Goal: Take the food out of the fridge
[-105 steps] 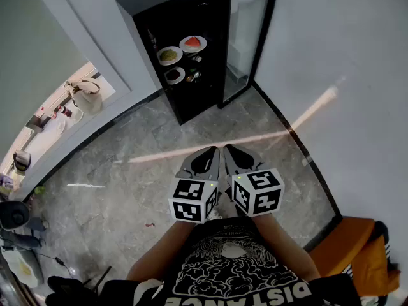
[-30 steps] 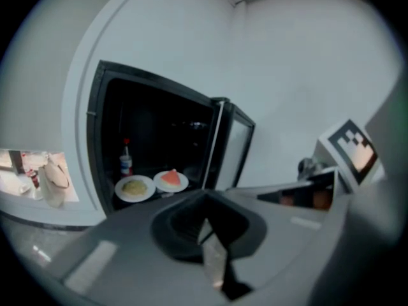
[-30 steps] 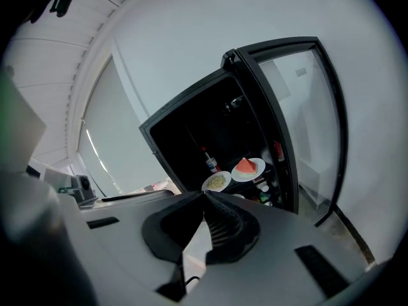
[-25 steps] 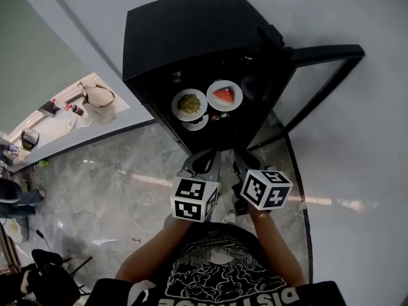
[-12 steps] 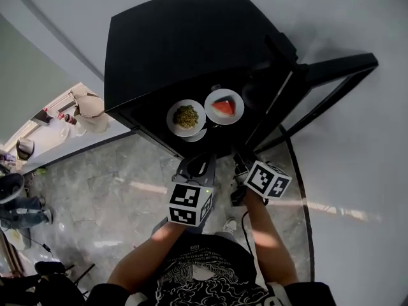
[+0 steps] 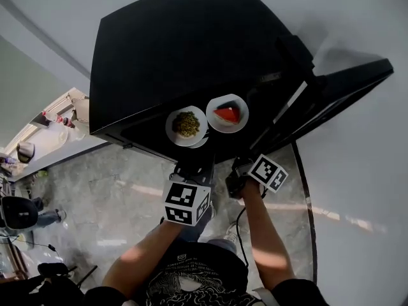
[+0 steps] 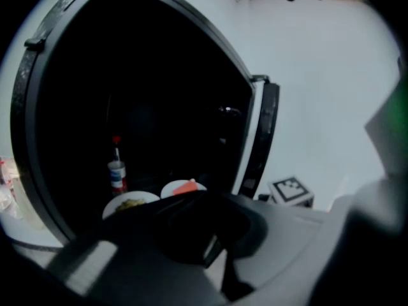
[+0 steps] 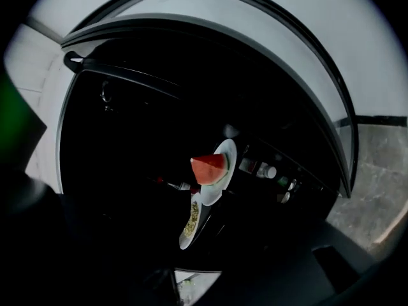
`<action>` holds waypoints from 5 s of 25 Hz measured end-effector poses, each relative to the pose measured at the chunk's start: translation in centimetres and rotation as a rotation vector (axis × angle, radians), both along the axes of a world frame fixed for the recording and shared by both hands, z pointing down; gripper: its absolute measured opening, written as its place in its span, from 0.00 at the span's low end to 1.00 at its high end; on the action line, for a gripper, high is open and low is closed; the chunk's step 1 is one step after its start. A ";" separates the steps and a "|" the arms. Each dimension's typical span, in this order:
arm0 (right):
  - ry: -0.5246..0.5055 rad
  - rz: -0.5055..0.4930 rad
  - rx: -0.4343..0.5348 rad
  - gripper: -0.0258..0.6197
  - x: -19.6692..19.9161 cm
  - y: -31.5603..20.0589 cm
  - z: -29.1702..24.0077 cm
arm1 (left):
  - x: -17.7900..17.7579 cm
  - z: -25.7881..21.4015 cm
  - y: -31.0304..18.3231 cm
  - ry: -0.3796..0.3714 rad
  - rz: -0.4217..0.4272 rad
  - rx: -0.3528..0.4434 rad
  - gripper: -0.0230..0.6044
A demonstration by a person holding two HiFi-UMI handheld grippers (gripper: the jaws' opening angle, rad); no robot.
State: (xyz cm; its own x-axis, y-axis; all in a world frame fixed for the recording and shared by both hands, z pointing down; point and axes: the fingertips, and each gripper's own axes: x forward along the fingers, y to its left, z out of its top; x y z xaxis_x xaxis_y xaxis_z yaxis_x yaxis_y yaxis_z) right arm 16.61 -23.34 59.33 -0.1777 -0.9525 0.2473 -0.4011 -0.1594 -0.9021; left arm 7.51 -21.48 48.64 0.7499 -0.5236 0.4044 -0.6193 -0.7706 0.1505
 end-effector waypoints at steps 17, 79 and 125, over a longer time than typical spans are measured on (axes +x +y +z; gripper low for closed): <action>-0.307 0.068 -0.023 0.19 0.8 -4.6 3.2 | -0.6 1.0 -2.4 -0.028 -0.001 -0.007 0.04; -0.353 -0.151 0.102 0.06 -2.0 15.2 -21.4 | -4.0 -10.7 5.3 0.136 -0.193 0.161 0.04; -0.337 -0.135 0.180 0.06 -0.8 -0.3 -33.9 | -7.2 -13.7 3.3 0.170 -0.220 0.183 0.04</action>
State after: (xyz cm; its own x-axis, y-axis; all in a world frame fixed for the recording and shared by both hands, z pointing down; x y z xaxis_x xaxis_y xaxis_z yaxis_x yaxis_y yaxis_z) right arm 15.78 -23.68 25.42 -0.3468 -0.9378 -0.0148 -0.0850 0.0472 -0.9953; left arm 0.28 -18.16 34.93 0.6594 -0.7328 0.1679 -0.7517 -0.6450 0.1372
